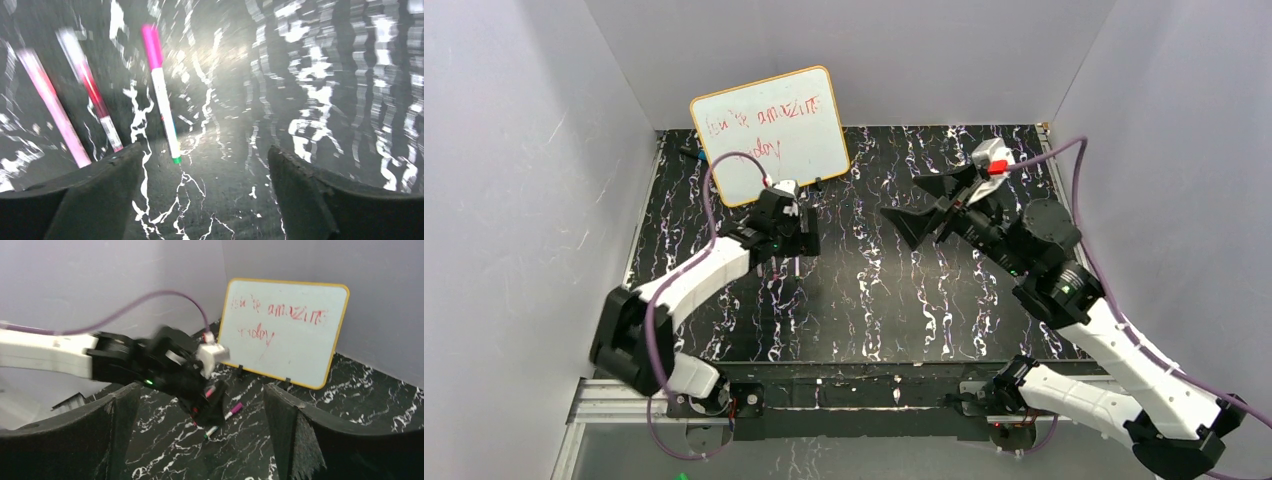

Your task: Insert the pens into the pen caps

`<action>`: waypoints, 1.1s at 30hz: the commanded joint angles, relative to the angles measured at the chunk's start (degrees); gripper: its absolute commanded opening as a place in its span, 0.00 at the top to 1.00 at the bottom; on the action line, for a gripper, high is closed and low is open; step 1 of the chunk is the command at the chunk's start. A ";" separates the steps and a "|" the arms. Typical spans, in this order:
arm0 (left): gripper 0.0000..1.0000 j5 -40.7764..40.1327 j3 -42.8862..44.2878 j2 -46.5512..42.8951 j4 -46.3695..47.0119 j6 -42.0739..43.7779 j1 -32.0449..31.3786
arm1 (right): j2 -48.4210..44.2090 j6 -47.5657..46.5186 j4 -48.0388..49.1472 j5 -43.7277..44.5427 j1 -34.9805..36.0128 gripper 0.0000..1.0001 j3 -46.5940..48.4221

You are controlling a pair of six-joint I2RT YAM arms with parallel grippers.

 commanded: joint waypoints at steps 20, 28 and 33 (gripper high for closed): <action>0.02 10.25 -4.67 -27.96 13.67 21.02 9.56 | 25.15 8.94 -2.55 -10.79 -29.94 0.01 -0.66; 0.02 11.87 -5.42 -29.16 13.55 21.11 9.66 | 23.68 9.79 -2.37 -8.90 -29.97 0.01 -0.49; 0.02 12.13 -5.57 -29.47 13.40 21.04 9.66 | 21.58 13.18 -2.85 -3.87 -29.85 0.01 -1.14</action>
